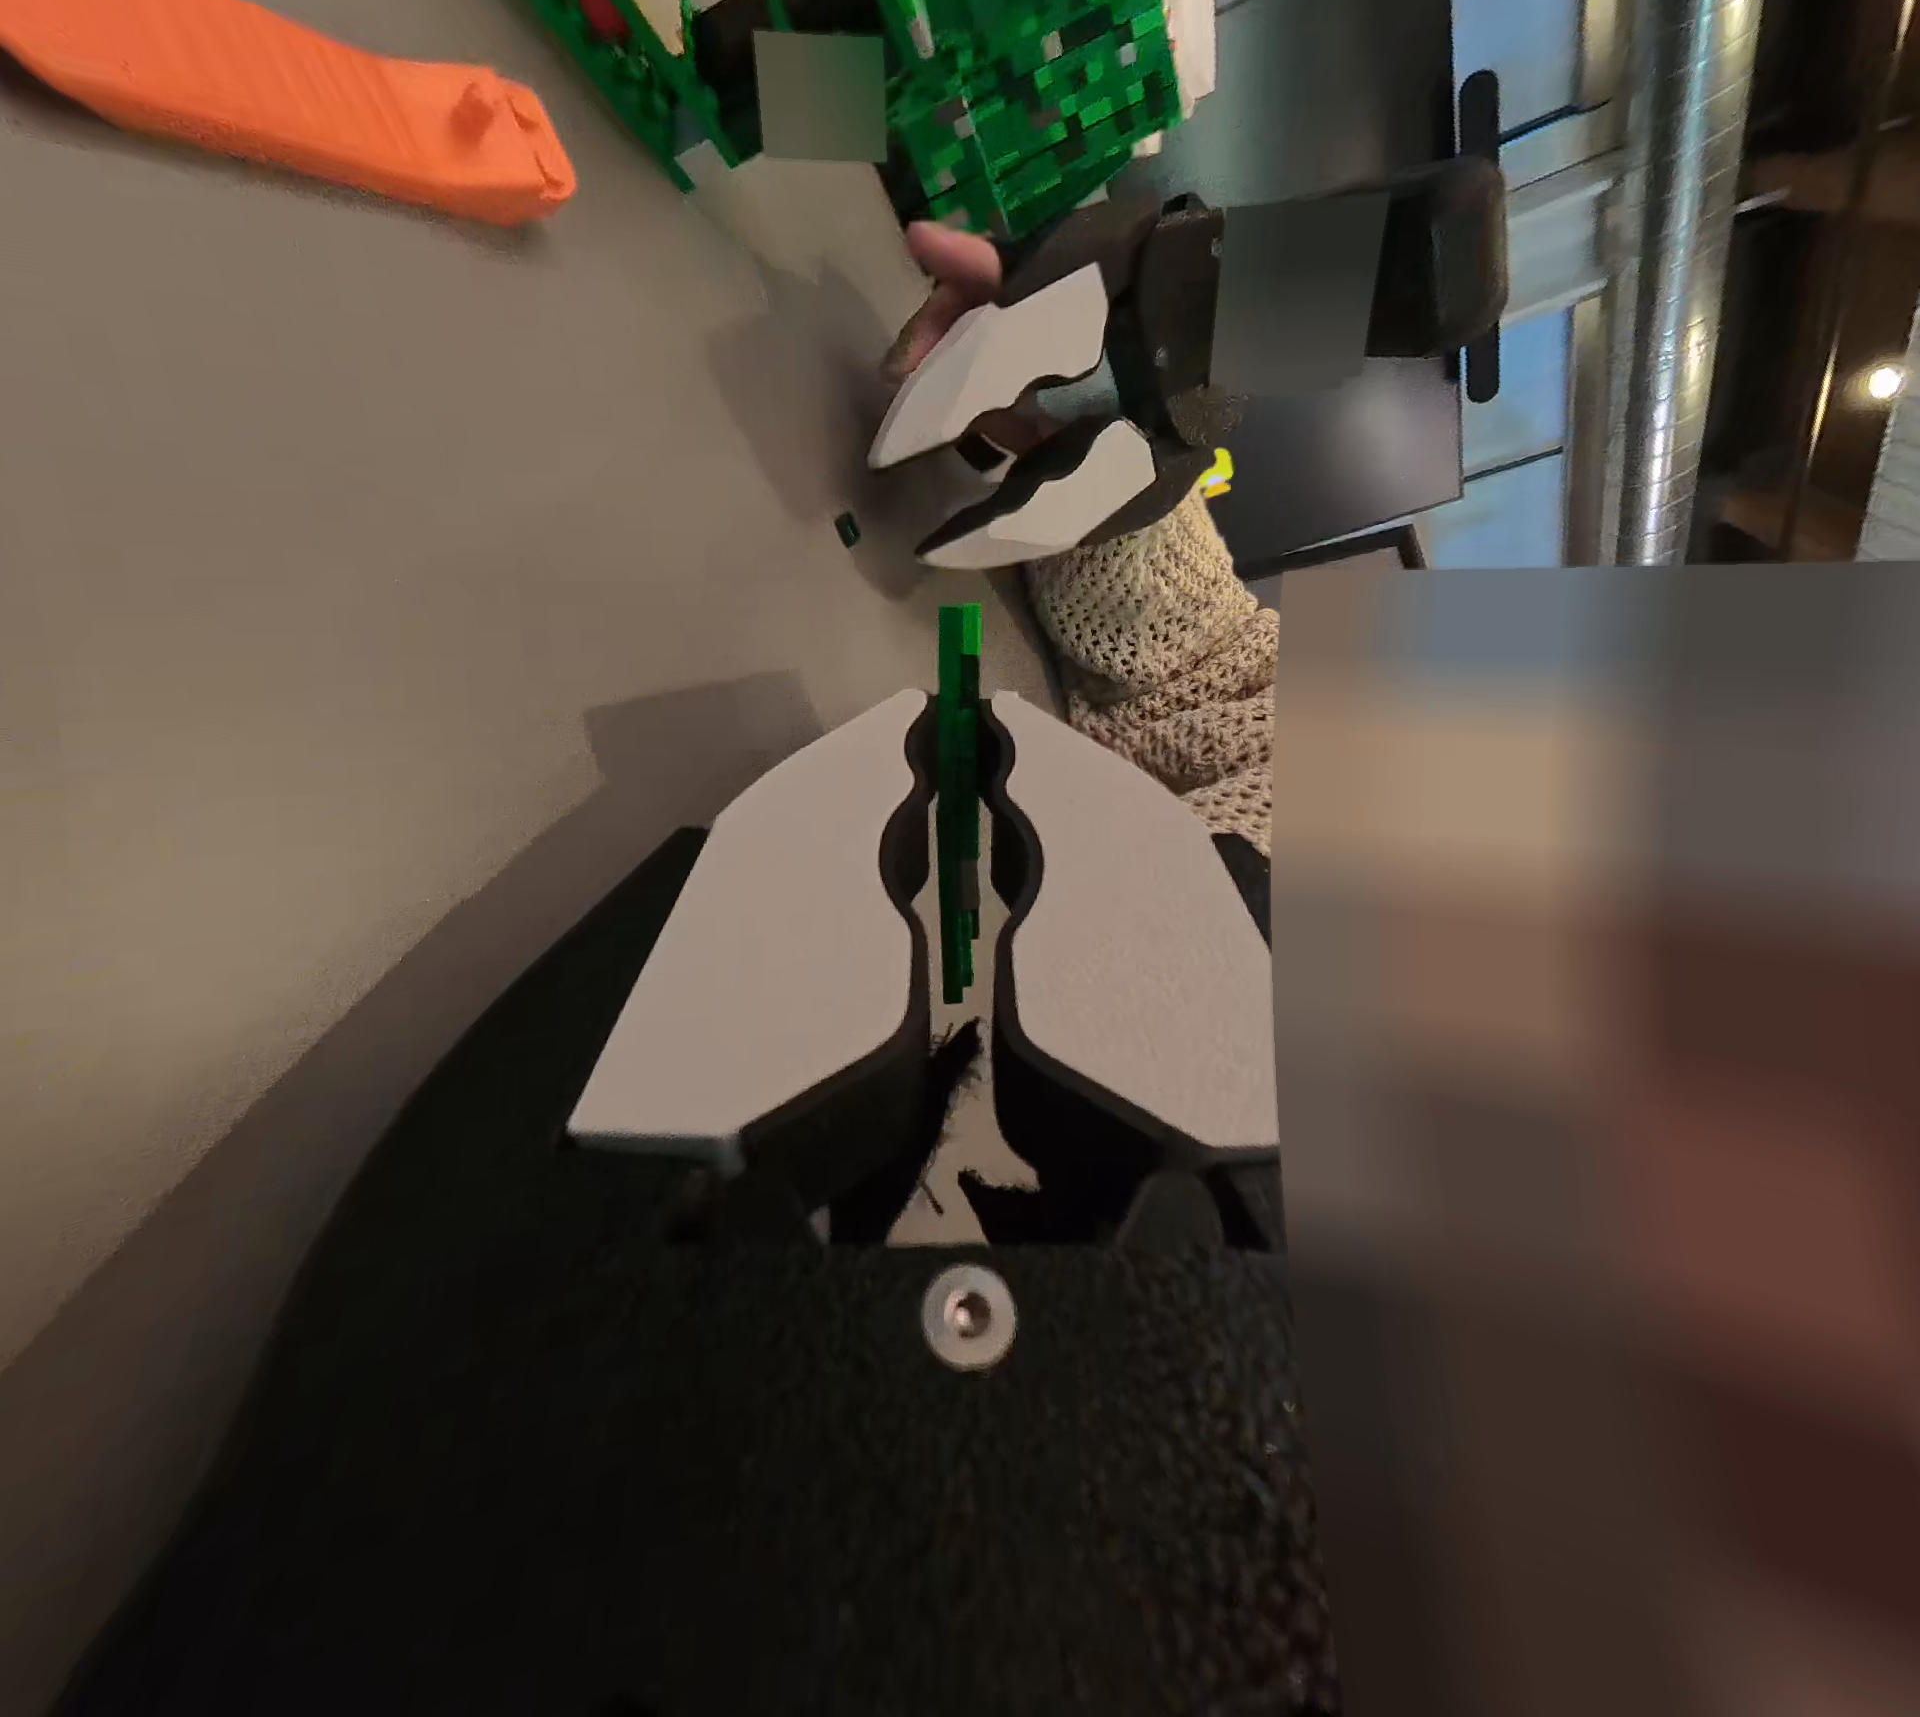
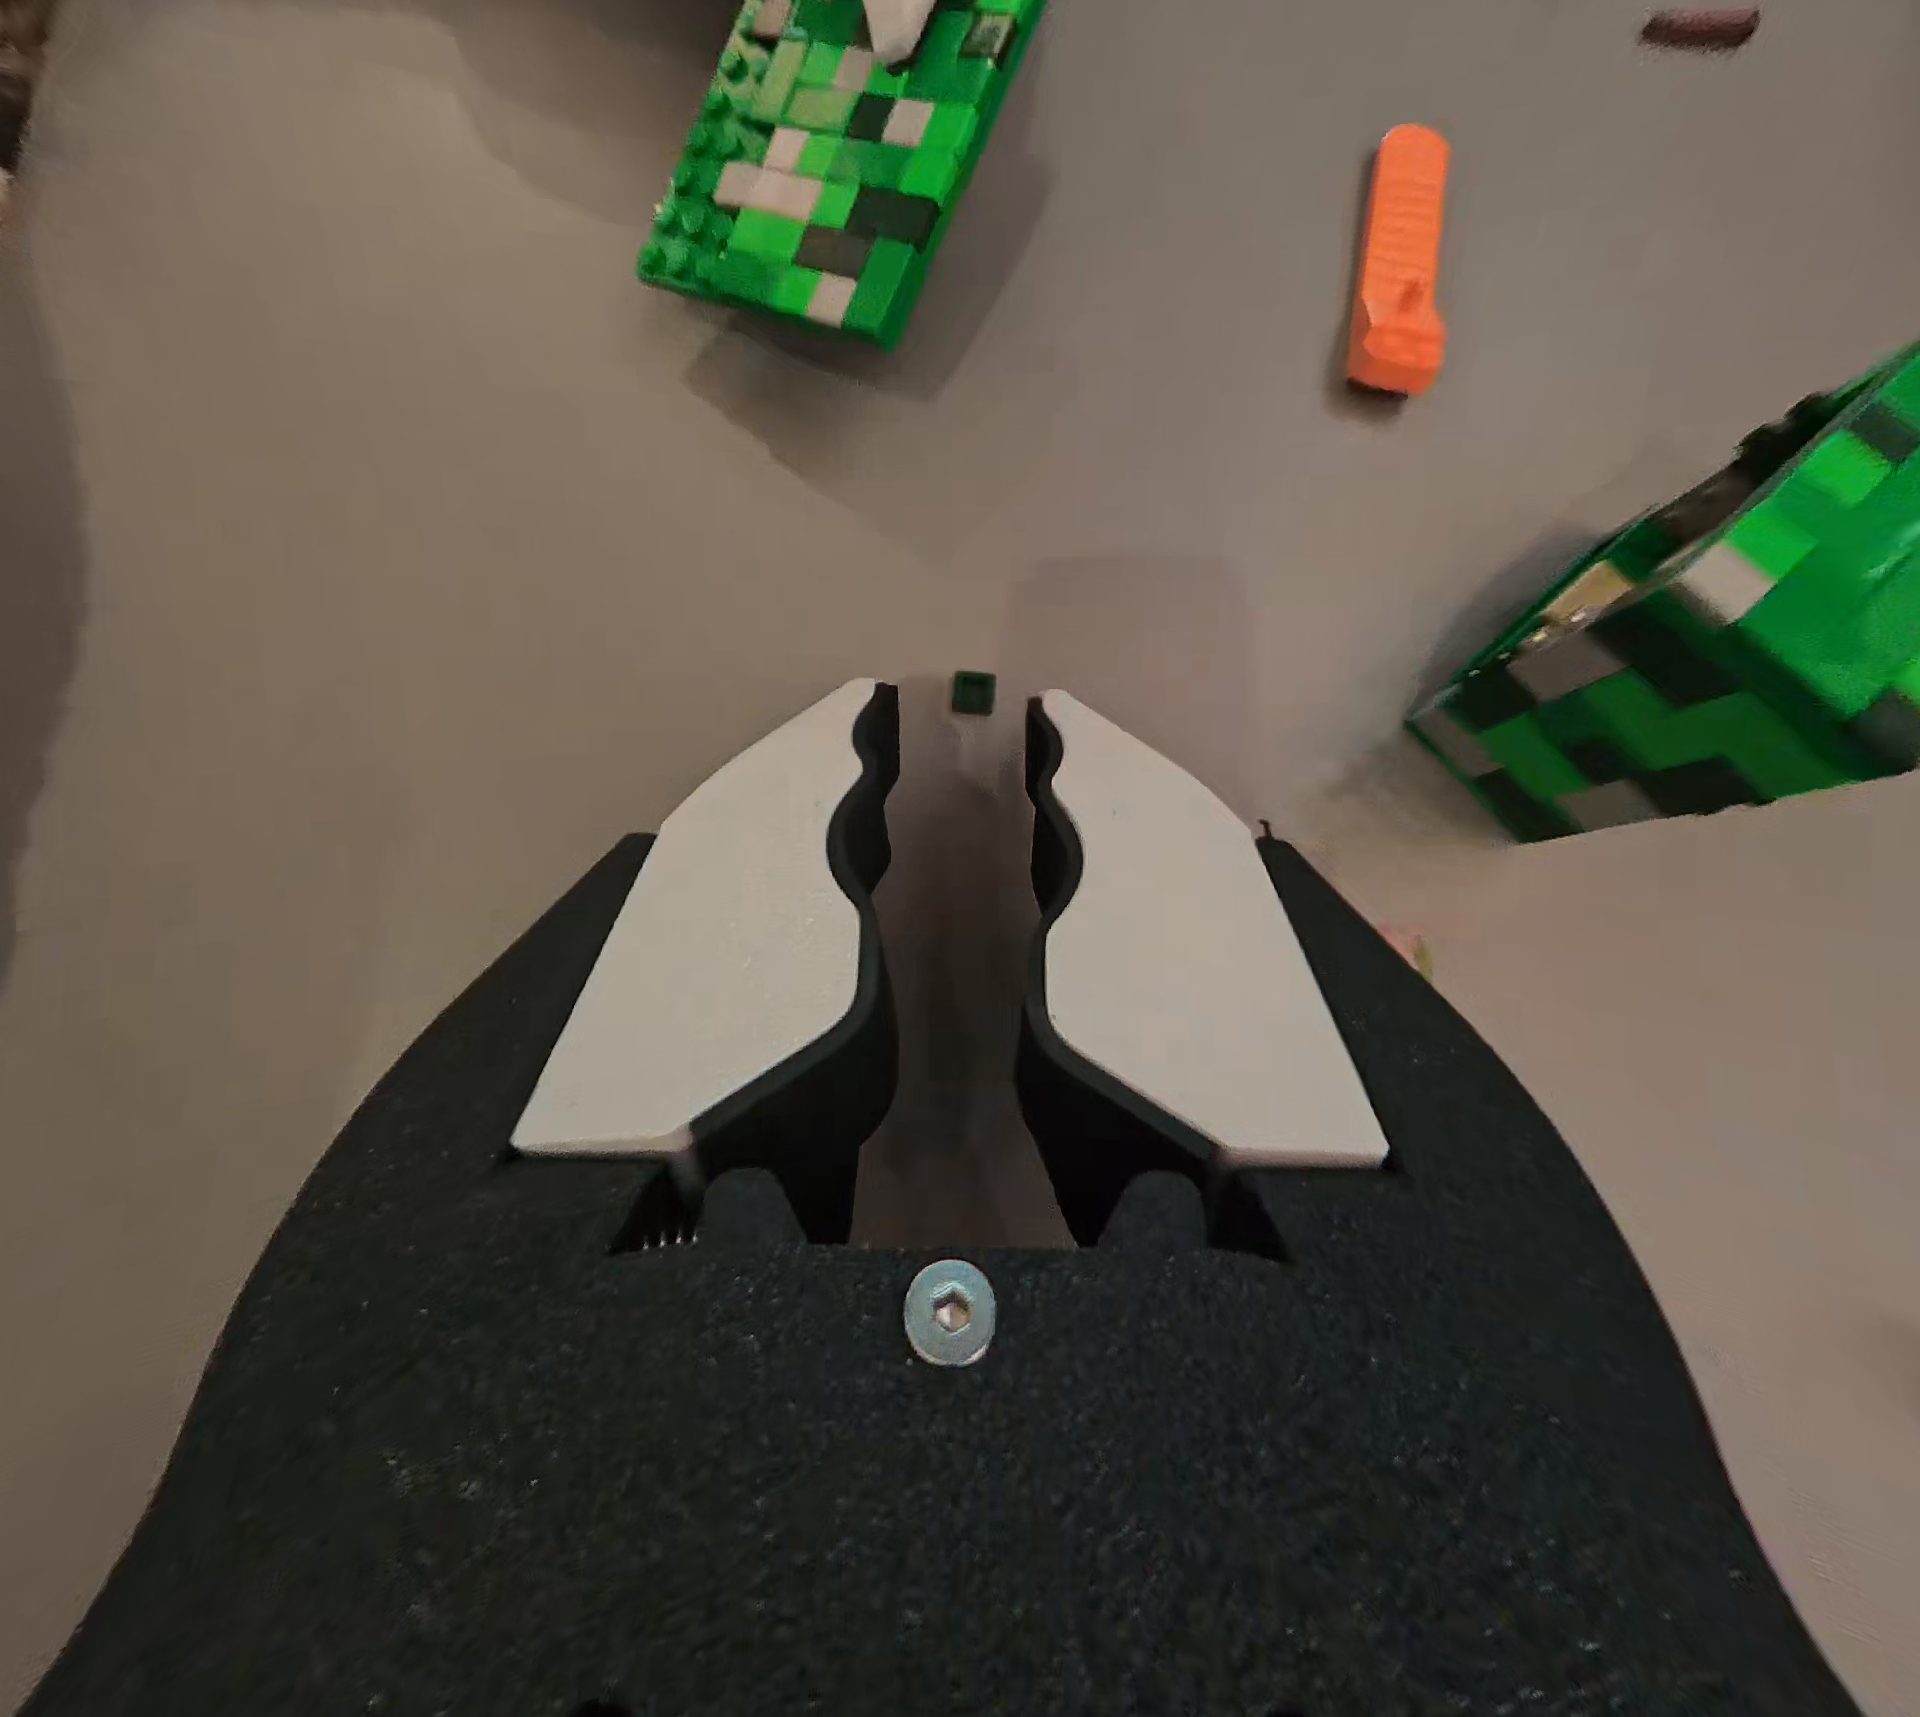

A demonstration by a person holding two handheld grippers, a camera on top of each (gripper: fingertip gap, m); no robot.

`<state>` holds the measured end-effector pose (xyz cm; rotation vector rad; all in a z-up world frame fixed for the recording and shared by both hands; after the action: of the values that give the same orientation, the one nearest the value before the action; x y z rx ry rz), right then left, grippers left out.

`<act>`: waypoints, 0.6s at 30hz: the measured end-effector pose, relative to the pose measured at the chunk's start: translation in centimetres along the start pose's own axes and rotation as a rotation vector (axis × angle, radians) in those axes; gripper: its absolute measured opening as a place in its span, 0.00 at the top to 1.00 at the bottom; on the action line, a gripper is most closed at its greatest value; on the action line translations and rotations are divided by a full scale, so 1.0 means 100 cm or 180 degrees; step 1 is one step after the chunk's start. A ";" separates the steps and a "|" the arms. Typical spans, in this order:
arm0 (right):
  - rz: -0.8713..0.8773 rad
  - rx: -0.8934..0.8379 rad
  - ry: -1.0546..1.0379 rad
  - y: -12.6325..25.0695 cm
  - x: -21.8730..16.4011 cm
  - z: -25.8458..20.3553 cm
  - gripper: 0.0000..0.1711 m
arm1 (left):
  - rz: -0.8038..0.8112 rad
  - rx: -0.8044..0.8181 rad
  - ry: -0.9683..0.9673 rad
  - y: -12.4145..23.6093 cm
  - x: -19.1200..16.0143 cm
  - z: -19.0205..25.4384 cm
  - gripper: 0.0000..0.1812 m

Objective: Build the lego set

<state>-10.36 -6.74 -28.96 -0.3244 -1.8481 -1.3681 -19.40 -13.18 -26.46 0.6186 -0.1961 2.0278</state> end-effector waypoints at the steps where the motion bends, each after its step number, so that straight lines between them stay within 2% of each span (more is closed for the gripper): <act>1: 0.0011 0.0053 -0.0068 -0.003 -0.002 0.000 0.87 | -0.0041 0.0017 0.0023 -0.006 0.001 -0.002 0.97; 10: -0.0220 0.0126 0.0145 -0.013 -0.004 0.004 0.94 | -0.0575 0.0004 0.0322 -0.024 0.005 -0.016 0.97; 14: -0.0307 0.0135 0.0240 -0.014 -0.005 0.000 0.96 | -0.0651 -0.0046 0.0381 -0.027 0.014 -0.023 0.97; 18: -0.0059 -0.0115 0.0723 -0.013 0.002 0.000 0.96 | -0.0723 -0.0028 0.0366 -0.031 0.018 -0.026 0.97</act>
<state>-11.30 -7.31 -29.70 -0.1630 -1.6444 -1.3917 -18.43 -9.24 -28.13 0.4937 -0.0629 1.8352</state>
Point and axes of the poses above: each gripper's, where its closed fingertips meet, y back along the fingers, x out of its top, z = x × y across the jaws, the point moved 1 cm from there along y, back along the fingers, and after that the axes turned 8 degrees about -y, right-handed, at the moved point
